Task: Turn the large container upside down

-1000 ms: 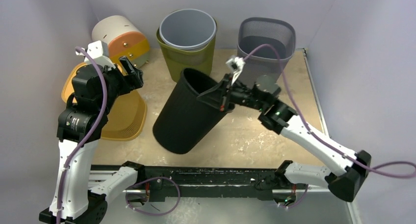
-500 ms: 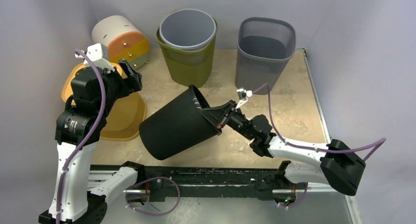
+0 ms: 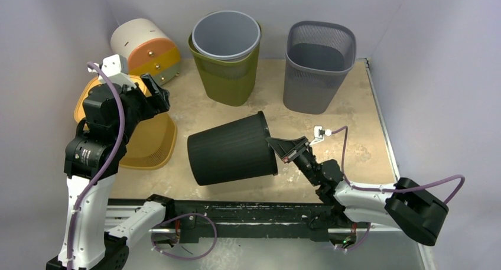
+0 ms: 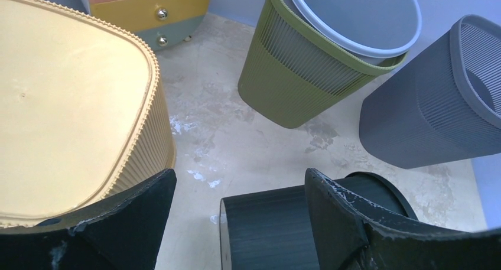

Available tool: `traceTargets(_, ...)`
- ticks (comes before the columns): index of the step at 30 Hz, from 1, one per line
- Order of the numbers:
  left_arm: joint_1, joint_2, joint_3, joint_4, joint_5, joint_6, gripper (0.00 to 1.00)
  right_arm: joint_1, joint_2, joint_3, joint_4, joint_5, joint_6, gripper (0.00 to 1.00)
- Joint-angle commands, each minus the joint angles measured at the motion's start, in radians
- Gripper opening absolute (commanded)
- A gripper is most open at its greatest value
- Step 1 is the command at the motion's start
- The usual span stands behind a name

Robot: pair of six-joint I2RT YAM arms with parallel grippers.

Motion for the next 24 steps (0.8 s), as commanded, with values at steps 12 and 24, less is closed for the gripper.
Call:
traceTargets(12, -0.006, -0.026, -0.041, 0.031, -0.026, 0.025, 0.77, -0.007, 0.025, 0.113, -0.075, -0.082, -0.08, 0.33)
traceTargets(24, -0.006, -0.039, -0.075, 0.046, -0.03, 0.028, 0.77, -0.007, -0.015, 0.149, -0.193, -0.19, -0.112, 0.0)
